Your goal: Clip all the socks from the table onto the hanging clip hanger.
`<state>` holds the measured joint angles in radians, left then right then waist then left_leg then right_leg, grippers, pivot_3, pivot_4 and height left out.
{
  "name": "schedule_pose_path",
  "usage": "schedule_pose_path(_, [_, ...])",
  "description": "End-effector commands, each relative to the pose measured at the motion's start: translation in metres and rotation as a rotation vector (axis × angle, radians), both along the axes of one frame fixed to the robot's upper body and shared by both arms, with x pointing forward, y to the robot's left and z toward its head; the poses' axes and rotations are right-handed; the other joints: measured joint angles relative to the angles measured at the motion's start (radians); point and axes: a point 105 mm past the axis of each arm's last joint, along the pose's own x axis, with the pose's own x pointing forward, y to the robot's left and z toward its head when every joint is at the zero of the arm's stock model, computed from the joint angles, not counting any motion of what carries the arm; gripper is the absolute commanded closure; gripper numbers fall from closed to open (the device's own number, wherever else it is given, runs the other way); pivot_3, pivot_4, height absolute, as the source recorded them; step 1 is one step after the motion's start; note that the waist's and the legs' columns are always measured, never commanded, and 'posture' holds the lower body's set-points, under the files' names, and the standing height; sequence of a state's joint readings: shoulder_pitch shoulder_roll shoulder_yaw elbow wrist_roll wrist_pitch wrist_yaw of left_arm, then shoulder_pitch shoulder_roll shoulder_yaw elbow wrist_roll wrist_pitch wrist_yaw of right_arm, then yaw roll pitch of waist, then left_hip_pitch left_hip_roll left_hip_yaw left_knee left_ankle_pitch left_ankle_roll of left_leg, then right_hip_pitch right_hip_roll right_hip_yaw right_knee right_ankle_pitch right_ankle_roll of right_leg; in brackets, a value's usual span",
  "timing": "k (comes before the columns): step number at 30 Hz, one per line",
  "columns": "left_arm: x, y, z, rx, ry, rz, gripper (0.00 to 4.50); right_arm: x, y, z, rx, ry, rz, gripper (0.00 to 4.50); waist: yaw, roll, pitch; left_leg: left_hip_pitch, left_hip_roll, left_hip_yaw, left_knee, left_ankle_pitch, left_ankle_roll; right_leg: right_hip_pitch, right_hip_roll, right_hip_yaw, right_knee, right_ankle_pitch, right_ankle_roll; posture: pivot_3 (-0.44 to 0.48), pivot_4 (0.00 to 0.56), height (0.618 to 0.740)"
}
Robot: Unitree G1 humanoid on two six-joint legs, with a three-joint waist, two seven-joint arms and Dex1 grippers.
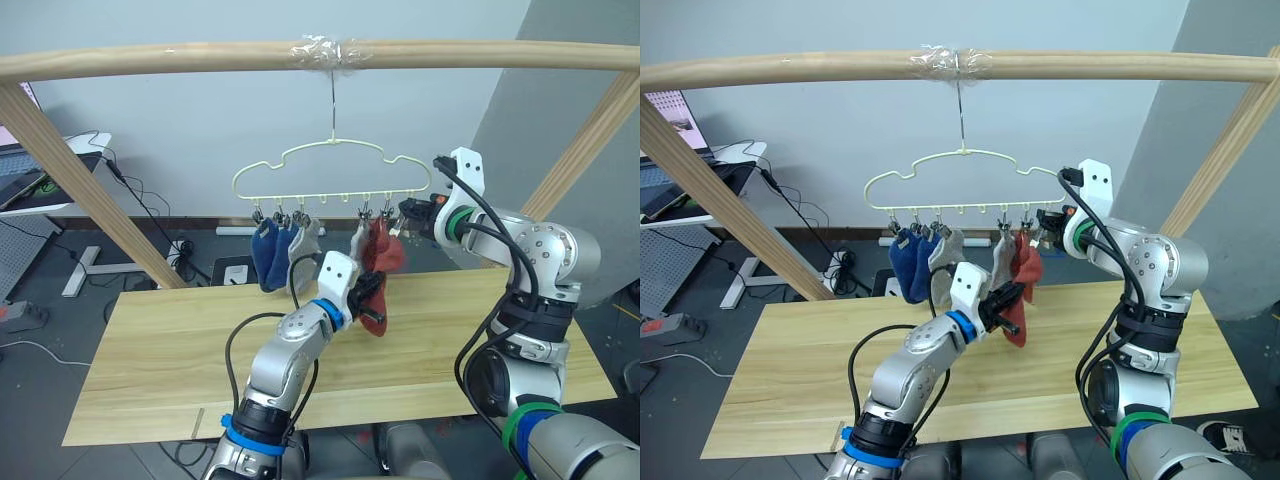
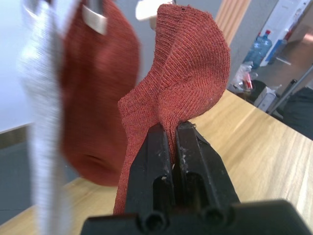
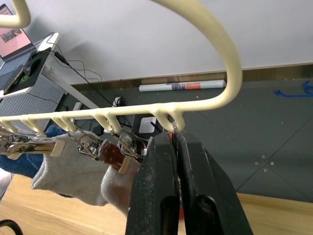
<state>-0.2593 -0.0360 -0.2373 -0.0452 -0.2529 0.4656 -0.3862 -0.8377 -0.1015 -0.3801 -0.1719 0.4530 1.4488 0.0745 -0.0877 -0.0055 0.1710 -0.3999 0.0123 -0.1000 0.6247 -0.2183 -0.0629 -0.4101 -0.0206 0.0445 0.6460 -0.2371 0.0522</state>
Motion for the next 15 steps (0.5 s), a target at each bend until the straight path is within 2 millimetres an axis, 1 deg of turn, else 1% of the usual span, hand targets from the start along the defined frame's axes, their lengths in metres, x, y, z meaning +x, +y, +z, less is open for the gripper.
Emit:
schedule_pose_path(1, [0.0032,-0.0076,0.0166,-0.024,-0.059,-0.018,4.47,-0.0006,0.0011,0.014,0.013,-0.046,-0.001,4.5,0.0,0.0,0.0,0.0,0.0,0.0,0.0,0.0,0.0,0.0,0.0,0.0,0.0,0.0,0.0,-0.118,0.15,0.74])
schedule_pose_path(9, [0.0054,-0.0081,0.019,-0.038,-0.057,-0.008,4.47,-0.0011,0.0008,0.0141,0.01,-0.047,-0.002,4.5,-0.001,0.0,0.0,0.0,0.0,0.0,-0.001,0.0,0.0,0.0,0.0,0.0,0.0,0.0,0.0,-0.118,0.15,0.74])
schedule_pose_path(15, [0.0107,-0.003,0.0185,-0.029,-0.063,0.03,4.47,-0.0013,-0.0003,0.0126,0.008,-0.042,-0.005,4.5,-0.001,0.0,0.0,0.0,0.0,0.0,0.0,0.0,0.0,0.0,0.0,0.0,0.0,0.0,0.0,-0.123,0.143,0.74])
